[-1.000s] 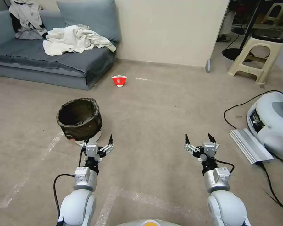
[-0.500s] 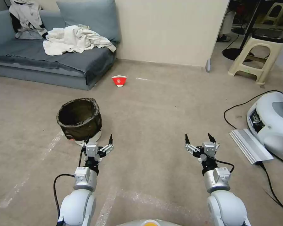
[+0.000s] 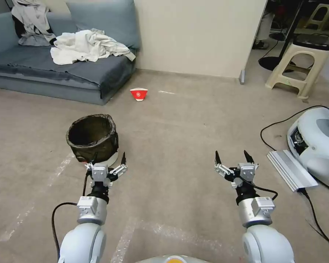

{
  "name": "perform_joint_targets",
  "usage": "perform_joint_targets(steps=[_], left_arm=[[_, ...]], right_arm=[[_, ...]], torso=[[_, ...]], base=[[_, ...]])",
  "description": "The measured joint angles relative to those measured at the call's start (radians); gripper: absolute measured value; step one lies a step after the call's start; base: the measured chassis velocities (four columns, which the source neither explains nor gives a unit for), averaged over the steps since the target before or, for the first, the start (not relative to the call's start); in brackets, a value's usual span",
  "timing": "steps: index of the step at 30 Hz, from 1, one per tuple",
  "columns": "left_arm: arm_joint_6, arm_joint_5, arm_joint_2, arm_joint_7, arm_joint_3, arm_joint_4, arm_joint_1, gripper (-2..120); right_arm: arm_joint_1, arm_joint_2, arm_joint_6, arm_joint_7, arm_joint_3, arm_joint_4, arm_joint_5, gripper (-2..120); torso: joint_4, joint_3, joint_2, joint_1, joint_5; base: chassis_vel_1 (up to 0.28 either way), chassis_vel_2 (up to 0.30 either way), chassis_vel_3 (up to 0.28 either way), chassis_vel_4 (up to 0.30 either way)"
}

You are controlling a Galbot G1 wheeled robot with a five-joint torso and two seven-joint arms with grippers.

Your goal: Pick up the trash can from the floor.

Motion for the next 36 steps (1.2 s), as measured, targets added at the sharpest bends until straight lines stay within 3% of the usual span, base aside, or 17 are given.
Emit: perform_joint_targets(steps=[9,12,25,36], left_arm=[[0.0,-0.008,0.03,-0.073,-0.059,-0.192,0.118,100],[0.009,-0.008,0.03,-0.082,-0.063,-0.192,0.124,100],[0.028,-0.019,0.027,-0.089,-0.058,-0.12,0.125,100],[-0.002,-0.035,0.027,-0.074,-0.06,-0.103,0.122,100]], right_arm=[[-0.074,0.018,-0.075,0.022,-0.033,0.173,0.014,100],[-0.075,0.015,-0.087,0.023,-0.033,0.174,0.016,100],[-0.076,0.008,-0.098,0.023,-0.02,0.104,0.033,100],[-0.06,0.005,-0.08,0.026,-0.019,0.099,0.047,100]], torso=[[0.0004,0.0,0.0,0.0,0.0011],[0.0003,0.0,0.0,0.0,-0.0004],[0.0,0.0,0.0,0.0,0.0003],[-0.0001,0.0,0.0,0.0,0.0002]], base=[[0.0,0.0,0.0,0.0],[0.0,0.0,0.0,0.0],[0.0,0.0,0.0,0.0],[0.0,0.0,0.0,0.0]])
